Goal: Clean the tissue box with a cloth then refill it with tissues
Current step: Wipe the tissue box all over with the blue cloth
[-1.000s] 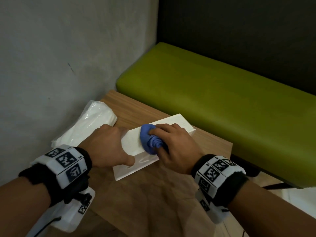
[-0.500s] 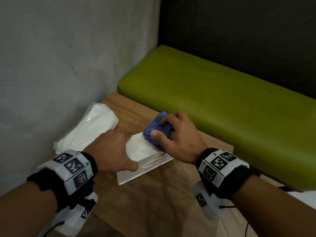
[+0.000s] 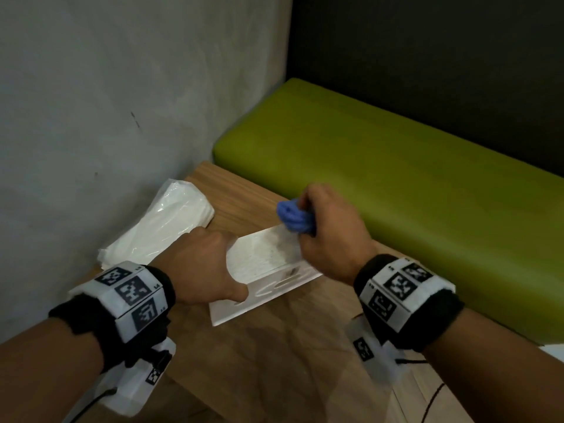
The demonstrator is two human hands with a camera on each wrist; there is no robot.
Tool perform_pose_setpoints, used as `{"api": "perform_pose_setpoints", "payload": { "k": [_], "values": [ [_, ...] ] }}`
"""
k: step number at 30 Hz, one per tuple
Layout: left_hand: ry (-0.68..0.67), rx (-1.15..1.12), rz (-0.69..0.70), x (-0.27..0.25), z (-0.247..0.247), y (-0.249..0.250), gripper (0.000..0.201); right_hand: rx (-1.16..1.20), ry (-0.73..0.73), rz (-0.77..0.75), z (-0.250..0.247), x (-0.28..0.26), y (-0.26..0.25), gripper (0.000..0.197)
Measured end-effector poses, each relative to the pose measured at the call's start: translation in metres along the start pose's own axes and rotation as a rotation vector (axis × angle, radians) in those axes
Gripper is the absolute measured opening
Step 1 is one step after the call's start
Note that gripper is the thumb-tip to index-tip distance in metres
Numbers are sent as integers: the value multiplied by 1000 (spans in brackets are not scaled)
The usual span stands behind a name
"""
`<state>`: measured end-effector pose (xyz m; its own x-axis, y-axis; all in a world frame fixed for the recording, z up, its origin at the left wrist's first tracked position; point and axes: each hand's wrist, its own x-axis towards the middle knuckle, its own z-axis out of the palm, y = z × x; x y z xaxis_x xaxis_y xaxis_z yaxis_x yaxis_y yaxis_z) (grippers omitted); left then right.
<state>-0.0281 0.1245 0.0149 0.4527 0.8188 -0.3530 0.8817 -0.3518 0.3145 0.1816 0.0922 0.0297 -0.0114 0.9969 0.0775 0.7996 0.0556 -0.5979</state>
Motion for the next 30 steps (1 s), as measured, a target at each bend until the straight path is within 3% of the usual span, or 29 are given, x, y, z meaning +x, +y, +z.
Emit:
{"api": "perform_pose_setpoints", "payload": {
  "k": [2, 4, 8, 12, 17, 19, 22, 24, 26, 27, 28, 30],
  "values": [
    [5, -17, -12, 1, 0, -2, 51, -52, -201, -131, 12, -15, -1, 36],
    [0, -28, -17, 1, 1, -2, 55, -161, -250, -197, 24, -25, 3, 49],
    [-9, -28, -7, -1, -2, 4, 48, -99, -92, -154, 31, -22, 16, 28],
    [-23, -26, -3, -3, -2, 4, 50, -90, 14, 55, 18, -15, 39, 20],
    [-15, 1, 13, 2, -4, 9, 45, -94, -203, -285, 45, -35, -10, 29],
    [-23, 4, 11, 0, -3, 9, 45, -124, -180, -253, 48, -31, -2, 30],
    [-40, 4, -3, -5, -3, 4, 47, -167, -32, -89, 40, -25, 34, 30],
    [-42, -3, -9, -6, -4, 2, 50, -209, 82, 94, 31, -20, 59, 29],
    [-42, 6, -10, -4, -4, 3, 53, -222, 119, 302, 23, -12, 73, 26],
    [-43, 10, -11, -2, -6, 4, 54, -232, 113, 328, 23, -9, 73, 26],
    [-46, 18, -13, -1, -7, 6, 55, -257, 94, 283, 25, -8, 67, 27],
    [-51, 45, -20, 1, -10, 8, 57, -265, 28, 50, 37, -15, 40, 31]
  ]
}}
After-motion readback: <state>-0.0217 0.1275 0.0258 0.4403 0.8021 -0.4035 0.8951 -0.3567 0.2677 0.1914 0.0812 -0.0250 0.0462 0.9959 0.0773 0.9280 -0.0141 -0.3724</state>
